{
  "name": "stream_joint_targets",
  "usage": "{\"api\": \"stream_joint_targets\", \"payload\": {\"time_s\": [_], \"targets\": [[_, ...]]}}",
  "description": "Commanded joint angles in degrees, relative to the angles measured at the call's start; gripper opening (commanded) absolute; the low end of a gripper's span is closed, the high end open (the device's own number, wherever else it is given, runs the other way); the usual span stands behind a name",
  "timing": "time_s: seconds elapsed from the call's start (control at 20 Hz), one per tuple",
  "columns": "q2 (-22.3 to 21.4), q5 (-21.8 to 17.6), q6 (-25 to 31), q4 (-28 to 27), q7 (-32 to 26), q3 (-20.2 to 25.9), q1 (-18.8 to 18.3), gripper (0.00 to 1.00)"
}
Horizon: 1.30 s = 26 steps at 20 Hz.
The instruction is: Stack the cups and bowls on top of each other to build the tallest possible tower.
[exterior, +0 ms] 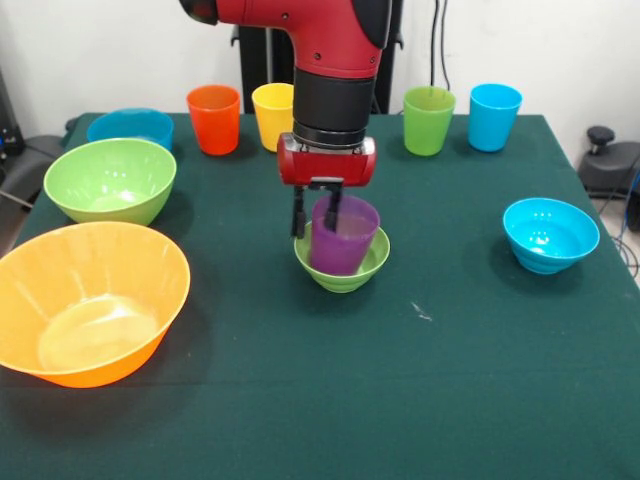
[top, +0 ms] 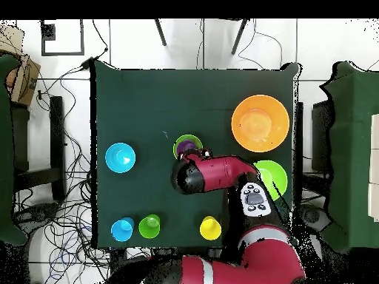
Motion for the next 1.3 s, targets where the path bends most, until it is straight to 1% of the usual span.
{"api": "stream_joint_targets", "payload": {"time_s": [0.05,0.6,0.7,0.8,0.95,1.0,1.3], "targets": [[2.87,0.4,-2.21,3.26,7.0,3.04,0.43,1.0],[3.03,0.57,-1.94,3.48,5.99,4.94,-1.06,1.0],[1.57,1.22,0.22,4.09,5.54,5.26,-1.3,1.0],[-1.81,1.84,1.83,5.99,5.73,4.79,-0.84,1.0],[-5.45,3.42,5.9,7.61,4.24,6.25,-1.7,1.0],[-6.19,3.72,6.79,7.79,3.75,6.55,-1.84,1.0],[-7.47,5.15,8.54,8.17,3.09,7.64,-2.22,1.0]]}}
